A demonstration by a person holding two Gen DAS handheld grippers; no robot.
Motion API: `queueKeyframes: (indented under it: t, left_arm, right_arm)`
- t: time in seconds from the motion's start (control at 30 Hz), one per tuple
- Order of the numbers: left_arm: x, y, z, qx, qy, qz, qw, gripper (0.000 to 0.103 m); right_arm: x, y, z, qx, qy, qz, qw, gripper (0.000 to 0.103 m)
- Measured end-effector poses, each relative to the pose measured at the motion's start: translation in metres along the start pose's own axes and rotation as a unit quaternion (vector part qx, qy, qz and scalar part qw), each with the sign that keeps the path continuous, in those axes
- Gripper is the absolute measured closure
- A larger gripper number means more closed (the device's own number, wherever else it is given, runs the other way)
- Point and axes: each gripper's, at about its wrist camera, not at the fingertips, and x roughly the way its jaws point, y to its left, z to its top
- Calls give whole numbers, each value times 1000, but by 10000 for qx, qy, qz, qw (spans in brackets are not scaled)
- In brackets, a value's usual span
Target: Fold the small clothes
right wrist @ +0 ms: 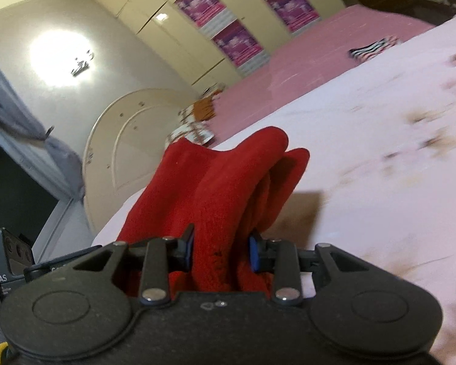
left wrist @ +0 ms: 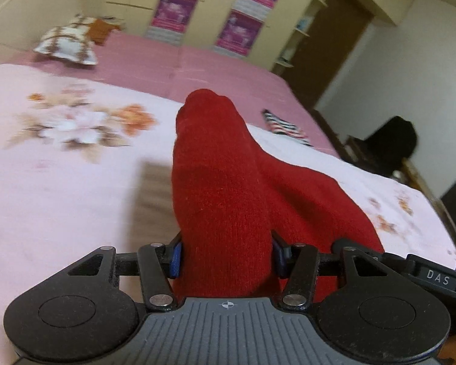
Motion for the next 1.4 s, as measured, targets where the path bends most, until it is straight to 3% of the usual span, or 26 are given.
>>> queueKeyframes:
  t: [0.17,0.3,0.37,0.43,0.47,0.6,0.67,0.73,0.87,1.0,1.03,1.1,1.17,1.4]
  left_arm:
    - [5,56,0,-156,45,228,9996,49]
    - [27,83,-6,-59,202,452,9988,49]
    - [34,90,-10,-131,156,475,9987,37]
    - [37,88,-12,-10,53,663,9978,19]
    - [35,86,-15,64,18,793,9968,17]
    - [19,76,-10,296,-204,1163,9926,17]
    - [0,72,-7,364,-579,1317,9889,17]
    - [-11,69,1,393,-821,1200,9886,17]
    - [11,66,11,537,-542,1193,9899,17]
    - [45,76,1,404,-91,1378,9896,16]
    - [48,79,-1,299,-78,1319,9908,7]
    - [54,87,-1,1,-23,1370,9906,2]
    - [50,85,-3,-93,-12,1375,9905,2]
    - [-3,60,-30,590,-277,1414,9878,2]
  right_arm:
    - [50,27,-16,-51,208,91,9997,71]
    - [82,35,-28,-294,369,-85,9988,70]
    - [89,33,-35,-411,354,-330,9980,68]
    - [90,29,-37,-506,322,-540,9967,63]
    - [90,27,-38,-527,339,-569,9964,62]
    - [73,35,-33,-802,89,-888,9928,56]
    - [65,47,-31,-990,-123,-1086,9891,58]
    - [57,64,-27,-1364,-288,-1164,9834,62]
    - [65,91,-28,-2005,-279,-1127,9728,66]
    - [90,96,-35,-2187,14,-1260,9676,73]
    - [99,92,-37,-2227,182,-1455,9638,75]
    - [114,79,-44,-2359,308,-1725,9559,75]
    - [114,80,-45,-2440,248,-1727,9539,74]
    - [63,106,-55,-2481,17,-1414,9584,72]
